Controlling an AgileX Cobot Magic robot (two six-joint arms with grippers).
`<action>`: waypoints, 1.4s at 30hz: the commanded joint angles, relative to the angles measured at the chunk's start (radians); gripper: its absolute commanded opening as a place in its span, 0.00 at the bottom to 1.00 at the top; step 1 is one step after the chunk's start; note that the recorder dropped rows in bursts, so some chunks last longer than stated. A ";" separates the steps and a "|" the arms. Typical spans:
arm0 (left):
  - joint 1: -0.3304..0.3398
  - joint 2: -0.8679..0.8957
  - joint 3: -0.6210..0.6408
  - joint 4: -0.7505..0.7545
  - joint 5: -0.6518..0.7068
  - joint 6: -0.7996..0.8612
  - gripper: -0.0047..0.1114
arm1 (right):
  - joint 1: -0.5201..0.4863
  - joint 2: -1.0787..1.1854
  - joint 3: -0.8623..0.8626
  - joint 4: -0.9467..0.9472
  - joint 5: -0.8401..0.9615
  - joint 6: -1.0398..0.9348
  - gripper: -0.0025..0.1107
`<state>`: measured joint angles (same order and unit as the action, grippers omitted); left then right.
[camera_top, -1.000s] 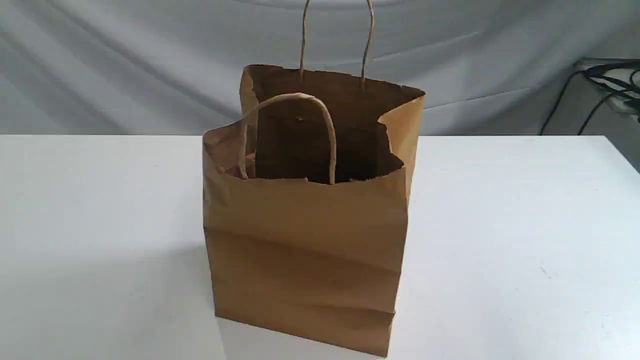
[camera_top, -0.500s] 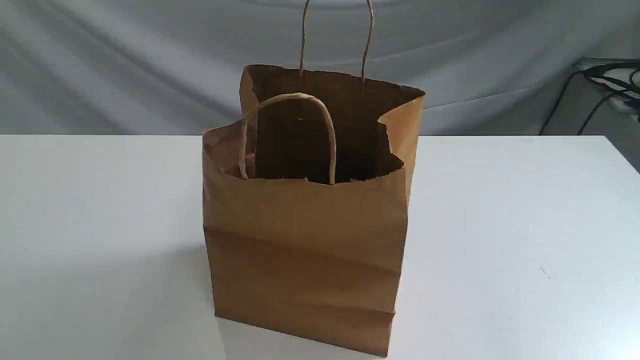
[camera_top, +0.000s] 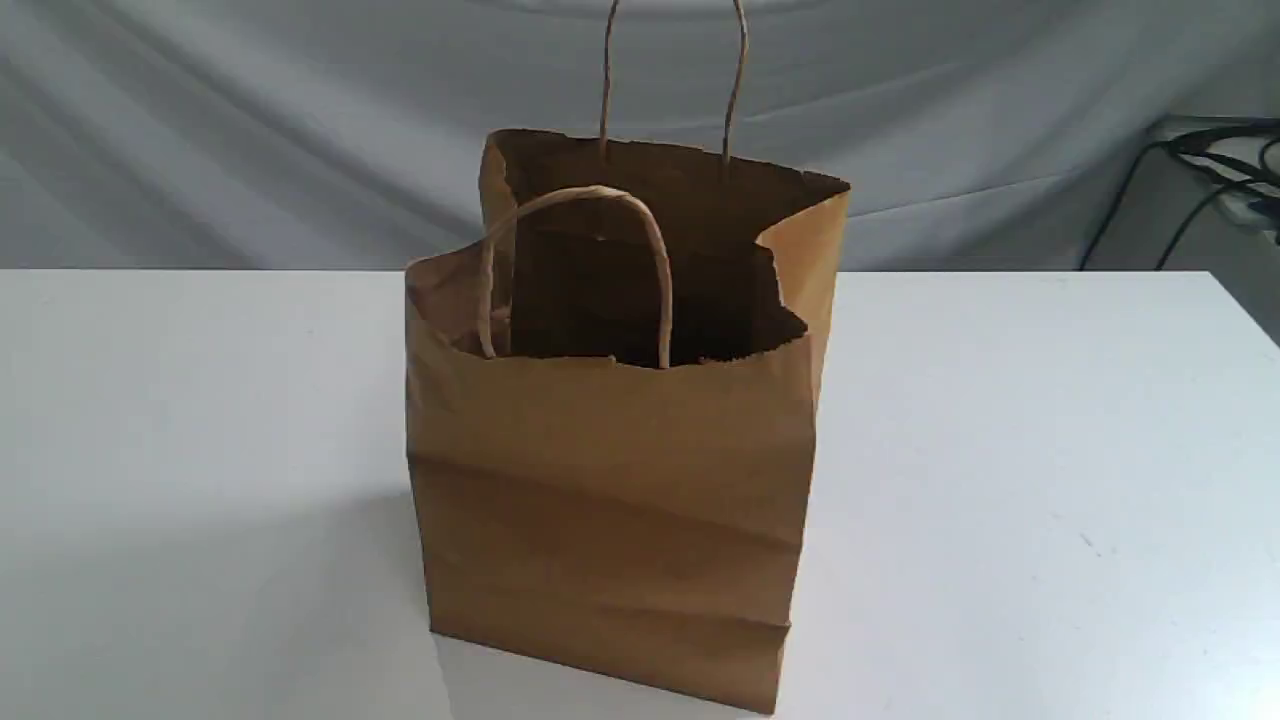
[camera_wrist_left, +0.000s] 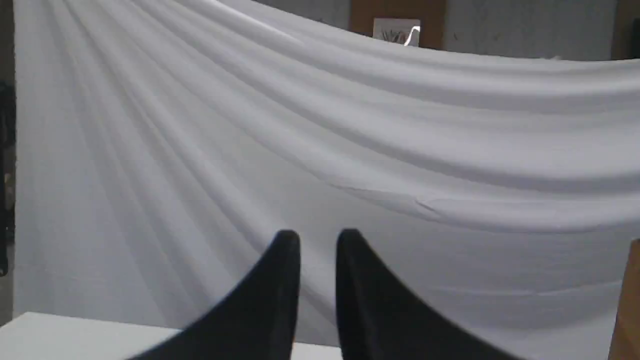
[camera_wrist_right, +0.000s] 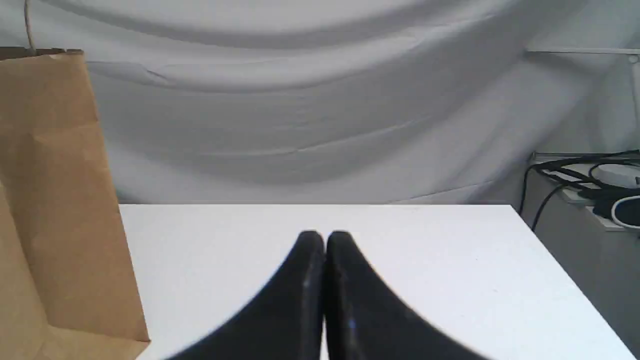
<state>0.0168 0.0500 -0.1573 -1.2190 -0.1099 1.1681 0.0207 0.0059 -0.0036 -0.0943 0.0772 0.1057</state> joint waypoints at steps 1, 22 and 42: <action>0.003 -0.005 -0.030 0.000 0.028 0.000 0.17 | -0.004 -0.006 0.004 0.005 0.002 0.002 0.02; 0.003 -0.005 0.103 1.286 0.147 -1.352 0.17 | -0.004 -0.006 0.004 0.005 0.002 0.002 0.02; 0.003 -0.005 0.157 1.397 0.126 -1.322 0.17 | -0.004 -0.006 0.004 0.005 0.002 0.002 0.02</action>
<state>0.0168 0.0500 -0.0048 0.1751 0.0261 -0.1566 0.0207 0.0059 -0.0036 -0.0943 0.0772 0.1057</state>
